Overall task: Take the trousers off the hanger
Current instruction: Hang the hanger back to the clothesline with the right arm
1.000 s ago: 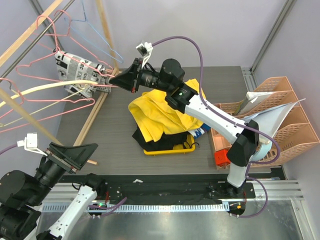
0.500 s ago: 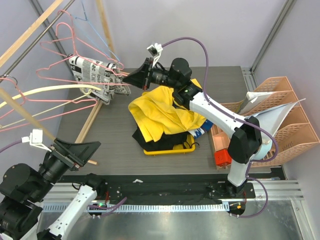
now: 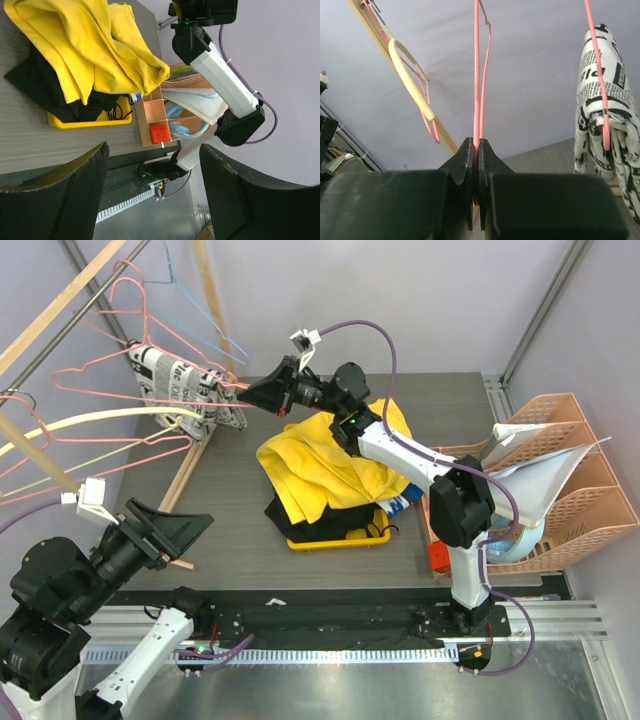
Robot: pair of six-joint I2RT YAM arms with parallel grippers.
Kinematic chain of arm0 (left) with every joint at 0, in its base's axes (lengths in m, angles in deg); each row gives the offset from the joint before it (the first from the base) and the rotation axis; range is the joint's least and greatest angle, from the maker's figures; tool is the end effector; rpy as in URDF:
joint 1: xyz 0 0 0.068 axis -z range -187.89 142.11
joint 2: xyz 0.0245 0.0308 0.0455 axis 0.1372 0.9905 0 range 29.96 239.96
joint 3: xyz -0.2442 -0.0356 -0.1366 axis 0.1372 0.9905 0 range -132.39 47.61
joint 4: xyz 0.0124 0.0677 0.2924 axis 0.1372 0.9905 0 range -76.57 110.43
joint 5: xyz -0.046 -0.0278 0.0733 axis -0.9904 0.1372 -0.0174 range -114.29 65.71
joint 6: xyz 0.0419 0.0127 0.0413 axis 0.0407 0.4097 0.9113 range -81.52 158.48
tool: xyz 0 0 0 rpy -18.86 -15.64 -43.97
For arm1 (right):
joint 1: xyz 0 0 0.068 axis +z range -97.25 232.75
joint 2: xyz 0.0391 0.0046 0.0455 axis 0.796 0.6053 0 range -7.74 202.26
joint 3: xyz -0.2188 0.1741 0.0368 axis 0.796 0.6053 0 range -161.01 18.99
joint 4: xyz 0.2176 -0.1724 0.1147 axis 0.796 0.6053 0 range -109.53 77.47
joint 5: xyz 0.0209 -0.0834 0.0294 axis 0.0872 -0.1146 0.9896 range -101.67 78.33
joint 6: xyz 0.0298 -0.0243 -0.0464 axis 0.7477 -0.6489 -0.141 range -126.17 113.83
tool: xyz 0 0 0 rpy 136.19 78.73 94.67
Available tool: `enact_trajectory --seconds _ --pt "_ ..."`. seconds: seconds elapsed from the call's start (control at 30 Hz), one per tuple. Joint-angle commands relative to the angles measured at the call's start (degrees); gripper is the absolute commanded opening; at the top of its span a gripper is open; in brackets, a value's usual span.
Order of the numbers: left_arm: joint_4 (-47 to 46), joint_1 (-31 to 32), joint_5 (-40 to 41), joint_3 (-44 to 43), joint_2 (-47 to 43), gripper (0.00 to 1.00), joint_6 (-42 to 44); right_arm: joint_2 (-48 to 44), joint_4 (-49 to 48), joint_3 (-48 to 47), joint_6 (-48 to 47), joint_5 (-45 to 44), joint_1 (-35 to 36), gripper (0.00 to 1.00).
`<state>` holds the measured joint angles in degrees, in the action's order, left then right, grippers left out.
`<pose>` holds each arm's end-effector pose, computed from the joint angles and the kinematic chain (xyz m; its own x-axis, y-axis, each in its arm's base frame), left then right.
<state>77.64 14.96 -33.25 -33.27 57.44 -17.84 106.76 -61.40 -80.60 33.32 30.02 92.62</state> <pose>0.0118 -0.0125 0.4831 -0.5323 -0.6677 -0.5204 0.1469 0.5325 -0.8336 0.3808 0.3569 0.3954 -0.3252 0.3470 -0.8797 -0.9418 -0.0357 0.3341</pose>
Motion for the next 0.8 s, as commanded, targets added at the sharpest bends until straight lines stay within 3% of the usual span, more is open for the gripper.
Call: enact_trajectory --seconds 0.0,0.47,0.77 --pt "-0.2 0.1 -2.1 -2.2 1.8 0.73 2.3 0.9 -6.0 -6.0 1.7 -0.4 0.1 0.01" --pt "0.1 0.1 -3.3 -3.1 3.8 0.73 4.4 8.3 -0.4 -17.6 1.6 -0.3 2.9 0.01" --pt "0.0 0.1 -4.1 -3.1 4.9 0.73 5.2 8.0 -2.5 -13.9 1.2 -0.7 3.7 0.01"
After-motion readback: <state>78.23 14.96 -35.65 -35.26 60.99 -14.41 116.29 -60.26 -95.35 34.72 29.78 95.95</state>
